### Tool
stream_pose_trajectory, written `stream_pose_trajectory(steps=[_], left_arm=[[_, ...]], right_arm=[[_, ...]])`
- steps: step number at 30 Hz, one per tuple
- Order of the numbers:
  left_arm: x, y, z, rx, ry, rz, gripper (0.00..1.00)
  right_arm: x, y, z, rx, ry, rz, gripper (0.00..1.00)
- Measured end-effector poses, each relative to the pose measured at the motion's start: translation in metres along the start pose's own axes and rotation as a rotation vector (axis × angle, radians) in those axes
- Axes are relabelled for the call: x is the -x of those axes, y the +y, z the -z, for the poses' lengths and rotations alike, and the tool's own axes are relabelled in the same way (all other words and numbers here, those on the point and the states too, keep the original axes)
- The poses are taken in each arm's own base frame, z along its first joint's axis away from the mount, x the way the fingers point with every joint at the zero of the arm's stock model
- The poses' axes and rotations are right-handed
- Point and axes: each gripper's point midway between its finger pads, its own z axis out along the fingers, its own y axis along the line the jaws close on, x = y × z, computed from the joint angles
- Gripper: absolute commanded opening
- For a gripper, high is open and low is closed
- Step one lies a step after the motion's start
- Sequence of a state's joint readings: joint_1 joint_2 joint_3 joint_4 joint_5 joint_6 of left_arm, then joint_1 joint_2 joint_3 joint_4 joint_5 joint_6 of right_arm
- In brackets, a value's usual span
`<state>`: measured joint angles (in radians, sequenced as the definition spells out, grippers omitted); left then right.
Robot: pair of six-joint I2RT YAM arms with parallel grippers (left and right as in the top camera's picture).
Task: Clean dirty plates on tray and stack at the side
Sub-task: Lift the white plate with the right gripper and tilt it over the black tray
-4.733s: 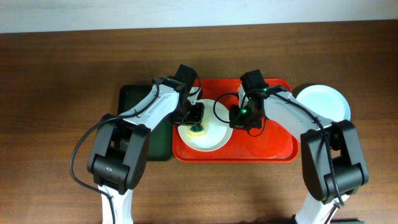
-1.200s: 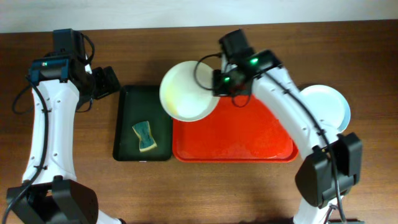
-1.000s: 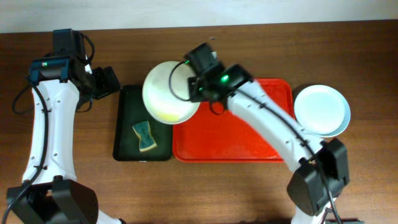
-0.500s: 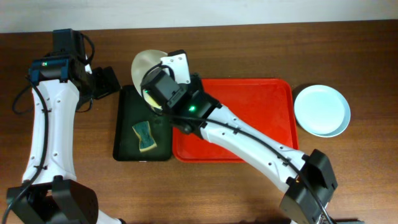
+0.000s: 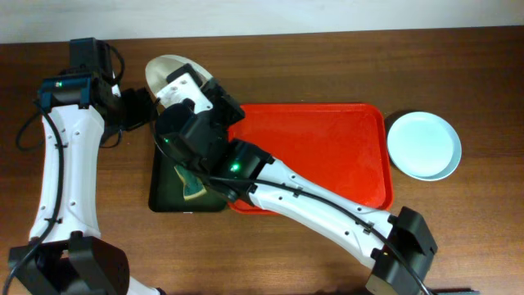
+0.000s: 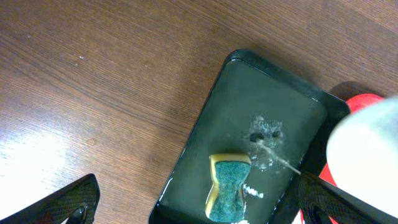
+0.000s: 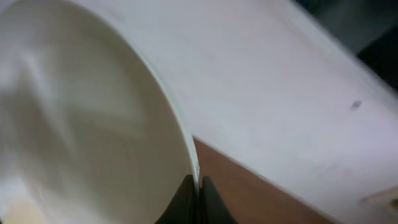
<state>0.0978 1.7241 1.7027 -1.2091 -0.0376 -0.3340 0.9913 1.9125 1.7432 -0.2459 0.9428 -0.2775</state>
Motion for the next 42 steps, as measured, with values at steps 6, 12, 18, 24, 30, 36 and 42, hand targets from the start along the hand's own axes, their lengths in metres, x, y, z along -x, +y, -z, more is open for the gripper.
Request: stream_pose_trajectory(steps=[6, 12, 18, 24, 30, 36, 42], left_arm=[[0.000, 0.000, 0.000, 0.000, 0.000, 0.000, 0.99], [0.000, 0.000, 0.000, 0.000, 0.000, 0.000, 0.99], [0.000, 0.000, 0.000, 0.000, 0.000, 0.000, 0.99], [0.000, 0.000, 0.000, 0.000, 0.000, 0.000, 0.99], [0.000, 0.000, 0.000, 0.000, 0.000, 0.000, 0.99], [0.000, 0.000, 0.000, 0.000, 0.000, 0.000, 0.99], [0.000, 0.000, 0.000, 0.000, 0.000, 0.000, 0.99]], right_arm=[[0.020, 0.004, 0.013, -0.017, -0.063, 0.187, 0.04], [0.044, 0.003, 0.026, -0.053, -0.137, 0.299, 0.04], [0.050, 0.000, 0.027, -0.077, -0.149, 0.405, 0.04], [0.050, 0.000, 0.027, -0.080, -0.149, 0.435, 0.04], [0.050, 0.000, 0.027, -0.080, -0.148, 0.440, 0.04], [0.050, 0.000, 0.027, -0.080, -0.148, 0.440, 0.04], [0.050, 0.000, 0.027, -0.080, -0.148, 0.440, 0.04]])
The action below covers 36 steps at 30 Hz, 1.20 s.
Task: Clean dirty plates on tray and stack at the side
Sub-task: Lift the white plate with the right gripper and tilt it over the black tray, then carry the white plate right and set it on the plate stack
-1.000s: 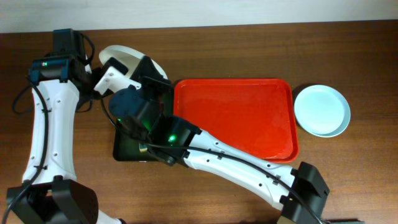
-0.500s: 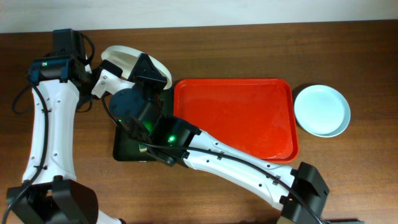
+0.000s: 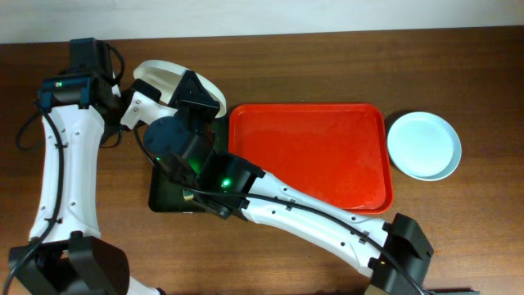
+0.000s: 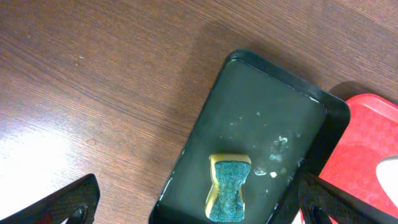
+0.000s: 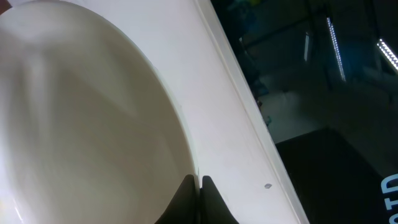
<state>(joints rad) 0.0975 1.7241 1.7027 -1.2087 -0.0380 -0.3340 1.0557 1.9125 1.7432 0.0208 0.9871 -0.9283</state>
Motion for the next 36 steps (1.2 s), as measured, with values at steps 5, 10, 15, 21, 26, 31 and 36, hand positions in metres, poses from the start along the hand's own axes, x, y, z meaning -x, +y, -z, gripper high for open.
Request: stream_pose_trajectory(steps=[5, 10, 15, 21, 26, 31, 36], left_arm=[[0.000, 0.000, 0.000, 0.000, 0.000, 0.000, 0.99], [0.000, 0.000, 0.000, 0.000, 0.000, 0.000, 0.99], [0.000, 0.000, 0.000, 0.000, 0.000, 0.000, 0.99], [0.000, 0.000, 0.000, 0.000, 0.000, 0.000, 0.99], [0.000, 0.000, 0.000, 0.000, 0.000, 0.000, 0.99], [0.000, 0.000, 0.000, 0.000, 0.000, 0.000, 0.99], [0.000, 0.000, 0.000, 0.000, 0.000, 0.000, 0.99]], right_arm=[[0.000, 0.000, 0.000, 0.000, 0.000, 0.000, 0.04], [0.000, 0.000, 0.000, 0.000, 0.000, 0.000, 0.04], [0.000, 0.000, 0.000, 0.000, 0.000, 0.000, 0.04], [-0.005, -0.004, 0.000, -0.022, 0.029, -0.030, 0.04], [-0.028, -0.003, -0.004, -0.045, 0.119, -0.162, 0.04], [-0.073, 0.007, -0.016, -0.038, 0.252, -0.323, 0.04], [-0.126, 0.025, -0.030, 0.035, 0.401, -0.510, 0.04]])
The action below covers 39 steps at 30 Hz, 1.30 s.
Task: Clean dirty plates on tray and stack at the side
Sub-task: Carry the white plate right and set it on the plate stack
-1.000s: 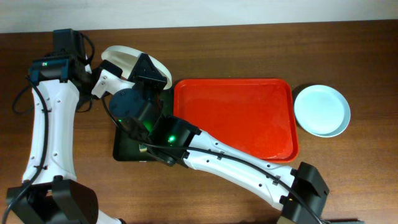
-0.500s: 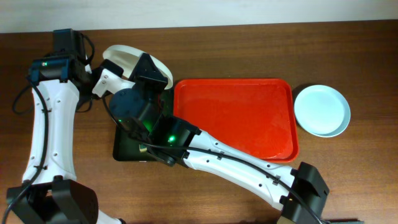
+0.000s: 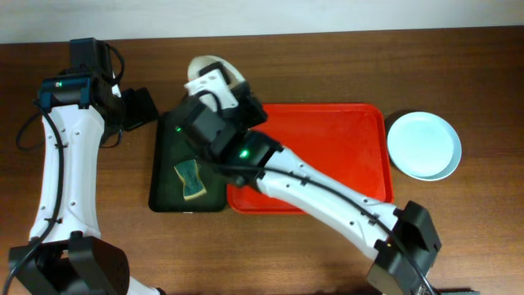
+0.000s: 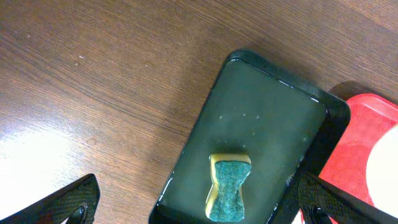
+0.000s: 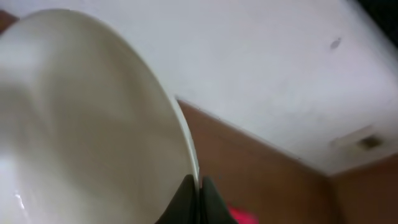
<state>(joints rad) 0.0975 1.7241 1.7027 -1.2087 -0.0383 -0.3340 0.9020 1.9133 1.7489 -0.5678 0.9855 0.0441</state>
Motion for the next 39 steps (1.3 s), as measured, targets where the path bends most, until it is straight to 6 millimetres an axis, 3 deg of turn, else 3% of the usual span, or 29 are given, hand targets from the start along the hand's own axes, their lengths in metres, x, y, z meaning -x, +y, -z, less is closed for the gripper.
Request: stream_pose_trajectory(steps=[9, 12, 16, 23, 33, 36, 39], left_arm=[[0.000, 0.000, 0.000, -0.001, 0.000, 0.000, 0.99], [0.000, 0.000, 0.000, 0.000, 0.000, 0.000, 0.99], [0.000, 0.000, 0.000, 0.000, 0.000, 0.000, 0.99], [0.000, 0.000, 0.000, 0.000, 0.000, 0.000, 0.99], [0.000, 0.000, 0.000, 0.000, 0.000, 0.000, 0.99], [0.000, 0.000, 0.000, 0.000, 0.000, 0.000, 0.99], [0.000, 0.000, 0.000, -0.001, 0.000, 0.000, 0.99]], right_arm=[[-0.074, -0.021, -0.067, 0.234, 0.362, -0.374, 0.04], [-0.103, -0.042, -0.091, 0.348, 0.519, -0.542, 0.04], [-0.143, -0.082, -0.106, 0.452, 0.713, -0.741, 0.04], [-0.224, -0.169, -0.102, 0.429, 0.989, -0.985, 0.04], [-0.320, -0.281, -0.081, 0.192, 1.139, -1.167, 0.04], [-0.353, -0.312, -0.069, 0.060, 1.186, -1.185, 0.04], [-0.378, -0.322, -0.061, -0.011, 1.229, -1.186, 0.04]])
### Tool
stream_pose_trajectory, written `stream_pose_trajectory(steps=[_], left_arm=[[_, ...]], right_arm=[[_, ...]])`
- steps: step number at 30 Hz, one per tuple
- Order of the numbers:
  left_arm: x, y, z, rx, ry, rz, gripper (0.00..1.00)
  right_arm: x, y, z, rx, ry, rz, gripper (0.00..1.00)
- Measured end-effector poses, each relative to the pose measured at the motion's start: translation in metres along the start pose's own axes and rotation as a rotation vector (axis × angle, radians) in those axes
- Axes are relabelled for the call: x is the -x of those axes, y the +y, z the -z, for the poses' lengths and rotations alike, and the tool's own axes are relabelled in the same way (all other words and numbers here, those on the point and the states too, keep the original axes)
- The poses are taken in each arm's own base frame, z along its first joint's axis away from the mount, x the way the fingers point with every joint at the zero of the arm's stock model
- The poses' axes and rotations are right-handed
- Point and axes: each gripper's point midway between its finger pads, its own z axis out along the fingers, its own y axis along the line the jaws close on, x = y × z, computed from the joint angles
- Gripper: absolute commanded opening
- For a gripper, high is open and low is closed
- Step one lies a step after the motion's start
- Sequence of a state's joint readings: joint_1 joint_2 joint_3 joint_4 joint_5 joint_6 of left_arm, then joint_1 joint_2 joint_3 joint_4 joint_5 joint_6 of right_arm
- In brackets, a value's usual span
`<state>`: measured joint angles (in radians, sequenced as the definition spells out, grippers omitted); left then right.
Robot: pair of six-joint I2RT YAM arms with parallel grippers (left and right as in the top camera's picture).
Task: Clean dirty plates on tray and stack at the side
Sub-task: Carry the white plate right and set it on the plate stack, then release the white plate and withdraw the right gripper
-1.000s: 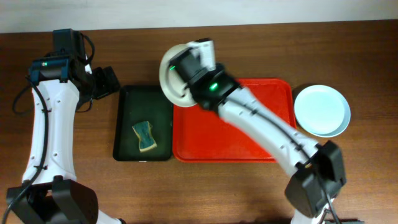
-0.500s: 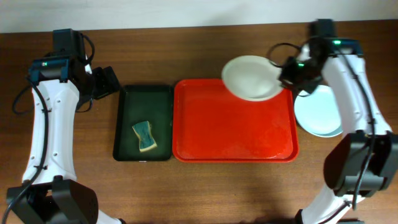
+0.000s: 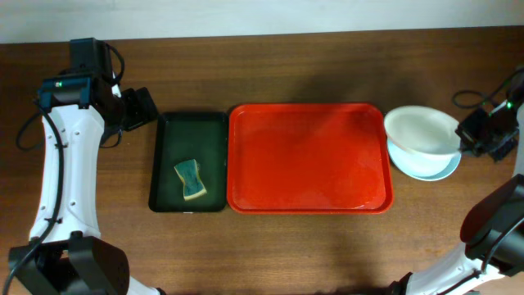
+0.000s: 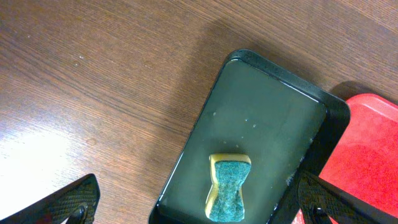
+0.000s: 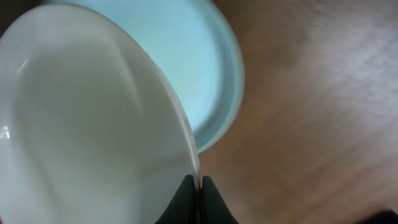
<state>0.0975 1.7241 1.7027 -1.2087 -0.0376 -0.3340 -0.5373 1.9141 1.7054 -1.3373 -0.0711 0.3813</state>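
A white plate [image 3: 419,129] hangs just over the light blue plate [image 3: 438,168] to the right of the red tray [image 3: 307,156]. My right gripper [image 3: 465,141] is shut on the white plate's right rim; in the right wrist view its fingers [image 5: 199,199] pinch the rim of the white plate [image 5: 87,124] above the light blue plate [image 5: 193,62]. The red tray carries no plates. My left gripper [image 4: 199,208] stands open high above the black basin [image 4: 261,124] that holds a green and yellow sponge [image 4: 228,186].
The black basin [image 3: 213,131] with the sponge [image 3: 190,179] lies just left of the red tray. My left arm [image 3: 70,147] runs along the table's left side. Bare wood table [image 3: 327,246] surrounds everything.
My right arm has swung from the basin's back right corner to the table's right end, taking the white plate along; it now hangs over the light blue plate. The left gripper has not moved.
My right gripper held the white plate tilted over the basin, water trickling into it. It stayed tilted there with fewer drops, then sat by the tray's back left corner. Now it is over the light blue plate at the right.
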Motion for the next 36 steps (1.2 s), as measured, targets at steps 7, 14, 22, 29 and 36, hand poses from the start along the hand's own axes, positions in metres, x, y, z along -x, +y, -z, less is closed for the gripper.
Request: stream_pose_trajectory(steps=[7, 14, 22, 29, 36], left_arm=[[0.000, 0.000, 0.000, 0.000, 0.000, 0.000, 0.99], [0.000, 0.000, 0.000, 0.000, 0.000, 0.000, 0.99], [0.000, 0.000, 0.000, 0.000, 0.000, 0.000, 0.99], [0.000, 0.000, 0.000, 0.000, 0.000, 0.000, 0.99], [0.000, 0.000, 0.000, 0.000, 0.000, 0.000, 0.99]], right_arm=[[0.000, -0.026, -0.033, -0.058, 0.010, -0.038, 0.04], [0.001, -0.028, -0.045, -0.059, -0.002, -0.029, 0.49], [-0.013, -0.026, -0.045, -0.043, 0.061, 0.039, 0.56], [-0.045, 0.014, -0.044, -0.010, 0.136, 0.279, 0.99], [-0.075, 0.055, -0.047, -0.004, 0.159, 0.448, 0.98]])
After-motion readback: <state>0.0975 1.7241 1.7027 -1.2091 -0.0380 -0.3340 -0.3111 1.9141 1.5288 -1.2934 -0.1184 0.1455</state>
